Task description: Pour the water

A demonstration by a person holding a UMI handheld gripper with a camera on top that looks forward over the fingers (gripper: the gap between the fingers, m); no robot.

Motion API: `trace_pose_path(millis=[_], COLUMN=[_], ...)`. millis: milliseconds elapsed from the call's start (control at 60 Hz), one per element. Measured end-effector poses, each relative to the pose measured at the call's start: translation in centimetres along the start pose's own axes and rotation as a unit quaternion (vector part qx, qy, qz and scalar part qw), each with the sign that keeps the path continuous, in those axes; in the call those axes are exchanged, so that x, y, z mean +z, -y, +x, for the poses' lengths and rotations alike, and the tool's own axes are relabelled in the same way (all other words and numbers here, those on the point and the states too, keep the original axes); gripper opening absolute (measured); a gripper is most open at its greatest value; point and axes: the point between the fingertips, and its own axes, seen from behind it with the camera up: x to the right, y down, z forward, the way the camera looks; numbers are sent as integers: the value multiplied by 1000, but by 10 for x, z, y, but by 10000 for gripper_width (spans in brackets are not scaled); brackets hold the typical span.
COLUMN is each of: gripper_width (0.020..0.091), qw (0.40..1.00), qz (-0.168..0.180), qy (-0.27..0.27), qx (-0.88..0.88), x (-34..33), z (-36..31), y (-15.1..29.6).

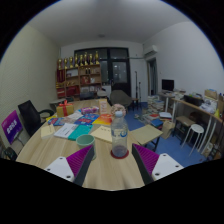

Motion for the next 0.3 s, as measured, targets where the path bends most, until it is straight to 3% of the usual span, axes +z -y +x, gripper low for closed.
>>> trace_pose_path(millis=[300], gripper_width=[833], qw=[999], qz=[-7], qy=[-40], qx=[23], x=[-187], z=[-72], y=[4])
